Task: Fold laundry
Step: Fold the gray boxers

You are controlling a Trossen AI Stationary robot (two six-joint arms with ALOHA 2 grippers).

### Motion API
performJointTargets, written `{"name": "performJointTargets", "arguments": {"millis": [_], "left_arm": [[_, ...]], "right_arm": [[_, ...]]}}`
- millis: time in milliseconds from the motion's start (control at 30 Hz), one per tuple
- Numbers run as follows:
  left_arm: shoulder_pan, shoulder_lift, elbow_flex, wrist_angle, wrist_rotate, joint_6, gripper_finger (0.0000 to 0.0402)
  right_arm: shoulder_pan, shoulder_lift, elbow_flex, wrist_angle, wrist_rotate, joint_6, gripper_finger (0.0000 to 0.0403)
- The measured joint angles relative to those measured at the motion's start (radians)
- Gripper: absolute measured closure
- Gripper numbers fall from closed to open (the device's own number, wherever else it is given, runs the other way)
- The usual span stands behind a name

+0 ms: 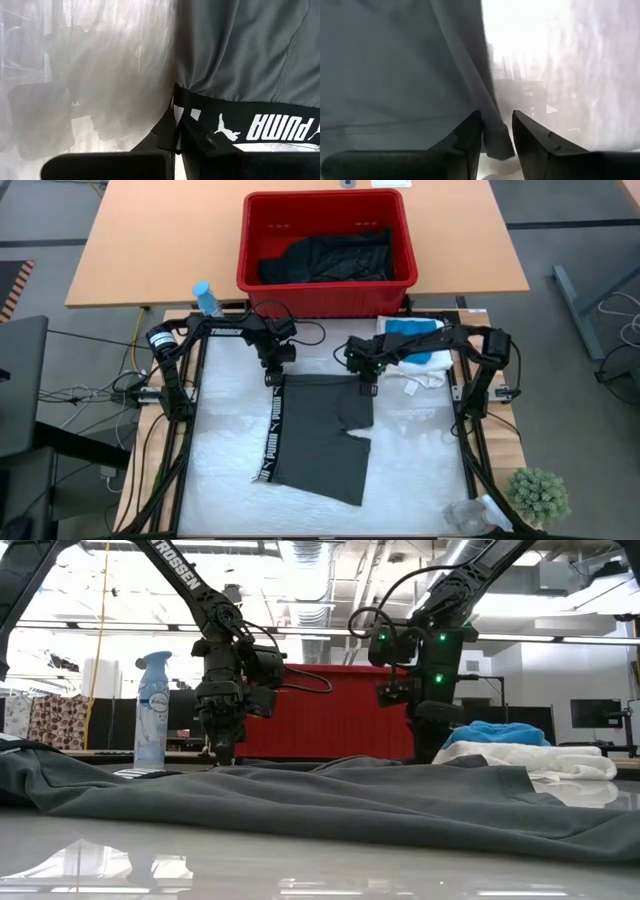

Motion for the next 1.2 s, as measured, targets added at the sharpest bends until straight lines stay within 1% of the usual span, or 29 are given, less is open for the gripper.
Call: {"name": "performJointTargets", "arguments": {"millis": [100,167,233,367,433,500,600,667,967,1067,1200], "left_arm": [[0.0,0.0,0.0,0.0,0.0,0.001,0.0401],[0.0,0.0,0.0,0.0,0.0,0.001,0.0401],[0.0,0.0,0.0,0.001,0.0,0.001,0.0401],[0.0,0.0,0.0,0.002,-0.001,0.0,0.0401],[0.0,0.0,0.0,0.002,-0.001,-0.001,0.0401],[0.0,0.0,0.0,0.002,-0.001,-0.002,0.0401],[0.0,0.0,0.0,0.002,-0.001,-0.002,0.0401],[0.0,0.0,0.0,0.002,-0.001,-0.002,0.04],[0.0,0.0,0.0,0.002,-0.001,-0.008,0.0397],[0.0,0.0,0.0,0.002,0.0,-0.008,0.0396],[0.0,0.0,0.0,0.002,0.0,-0.008,0.0396]], "right_arm": [[-0.018,-0.001,0.007,-0.002,-0.002,0.0,0.0265],[-0.029,-0.001,0.016,-0.003,-0.025,0.001,0.0264],[-0.04,-0.002,0.023,-0.003,-0.099,0.001,0.0264],[-0.055,-0.002,0.023,-0.017,-0.281,0.0,0.0264],[-0.056,-0.002,0.023,-0.028,-0.325,0.0,0.0264],[-0.055,-0.002,0.023,-0.03,-0.318,-0.007,0.0264],[-0.058,-0.002,0.023,-0.015,-0.256,-0.025,0.0264],[-0.066,-0.002,0.024,-0.017,-0.235,-0.031,0.0264],[-0.109,-0.002,0.126,-0.121,-0.233,-0.061,0.0261],[-0.108,-0.002,0.135,-0.142,-0.233,-0.061,0.0247],[-0.089,0.001,0.134,-0.188,-0.233,-0.062,0.0207]]}}
